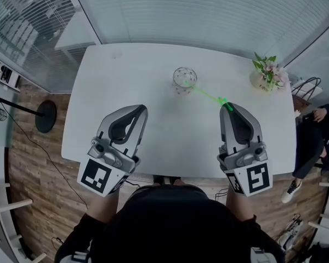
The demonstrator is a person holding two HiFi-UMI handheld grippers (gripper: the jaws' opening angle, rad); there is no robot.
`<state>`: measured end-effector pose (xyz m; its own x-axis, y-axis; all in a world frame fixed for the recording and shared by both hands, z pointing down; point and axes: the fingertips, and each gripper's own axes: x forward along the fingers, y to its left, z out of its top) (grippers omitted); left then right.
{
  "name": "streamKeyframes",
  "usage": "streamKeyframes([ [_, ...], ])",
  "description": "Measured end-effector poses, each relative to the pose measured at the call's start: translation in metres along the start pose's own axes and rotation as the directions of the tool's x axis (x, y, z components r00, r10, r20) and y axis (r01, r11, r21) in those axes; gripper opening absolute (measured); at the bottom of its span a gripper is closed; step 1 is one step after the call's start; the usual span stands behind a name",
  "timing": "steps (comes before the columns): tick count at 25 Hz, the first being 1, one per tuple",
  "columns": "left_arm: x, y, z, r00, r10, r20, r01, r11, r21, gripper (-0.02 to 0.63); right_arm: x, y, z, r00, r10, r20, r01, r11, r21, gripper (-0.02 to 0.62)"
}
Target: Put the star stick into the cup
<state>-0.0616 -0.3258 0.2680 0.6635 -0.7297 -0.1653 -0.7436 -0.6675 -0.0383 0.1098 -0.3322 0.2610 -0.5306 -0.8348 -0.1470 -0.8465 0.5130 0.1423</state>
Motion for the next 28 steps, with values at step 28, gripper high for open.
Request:
streamKeyframes([
  [28,-0.009,0.022,-0.024,0.994,0.087,-0.071,-0.088,0.996,-0.013,0.014,0.071,-0.009,-0.094,0.989,0.062,-0.133,-0.079,0.989,-0.124,0.021],
])
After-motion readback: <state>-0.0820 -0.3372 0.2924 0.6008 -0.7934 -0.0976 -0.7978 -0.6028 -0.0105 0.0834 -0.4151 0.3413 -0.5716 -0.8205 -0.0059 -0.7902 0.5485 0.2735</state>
